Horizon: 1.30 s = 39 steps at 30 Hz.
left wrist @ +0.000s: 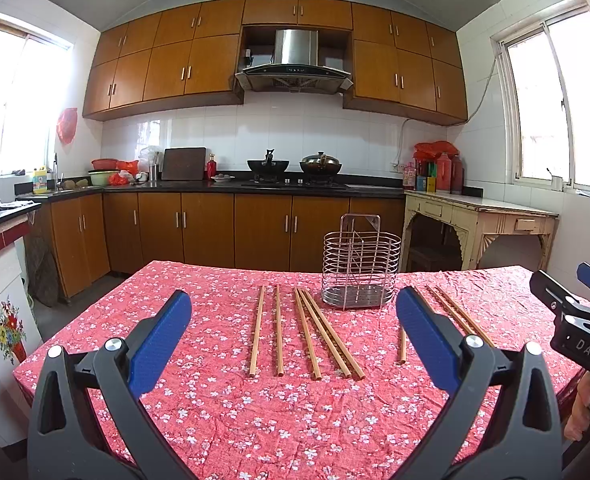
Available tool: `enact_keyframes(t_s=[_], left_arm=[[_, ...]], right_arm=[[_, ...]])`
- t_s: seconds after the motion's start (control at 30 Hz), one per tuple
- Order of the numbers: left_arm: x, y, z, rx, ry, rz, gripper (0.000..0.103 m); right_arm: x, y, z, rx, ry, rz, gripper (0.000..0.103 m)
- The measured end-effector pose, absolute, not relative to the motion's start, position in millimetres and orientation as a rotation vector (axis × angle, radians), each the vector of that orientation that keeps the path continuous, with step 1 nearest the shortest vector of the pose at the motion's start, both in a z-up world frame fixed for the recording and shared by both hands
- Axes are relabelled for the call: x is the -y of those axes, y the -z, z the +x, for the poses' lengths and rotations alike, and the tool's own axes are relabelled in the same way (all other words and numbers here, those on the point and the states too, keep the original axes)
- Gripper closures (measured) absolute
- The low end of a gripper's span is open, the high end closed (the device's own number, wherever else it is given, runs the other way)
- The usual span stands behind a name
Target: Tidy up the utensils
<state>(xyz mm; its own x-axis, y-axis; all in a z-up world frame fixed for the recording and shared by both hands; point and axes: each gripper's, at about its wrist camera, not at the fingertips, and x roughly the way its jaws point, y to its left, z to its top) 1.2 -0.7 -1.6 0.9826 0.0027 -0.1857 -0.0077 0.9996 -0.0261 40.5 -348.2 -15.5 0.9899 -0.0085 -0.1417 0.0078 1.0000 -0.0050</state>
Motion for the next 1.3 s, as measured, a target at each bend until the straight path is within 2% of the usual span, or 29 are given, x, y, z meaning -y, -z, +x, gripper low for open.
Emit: enact_keyframes(t_s=[1.3], left_arm=[[-0.5, 2.3, 1.7, -0.187, -0.005, -0.03, 0.002]], right_arm=[[344.4, 14.8, 39.9, -0.142, 0.008, -0.002, 0.004]])
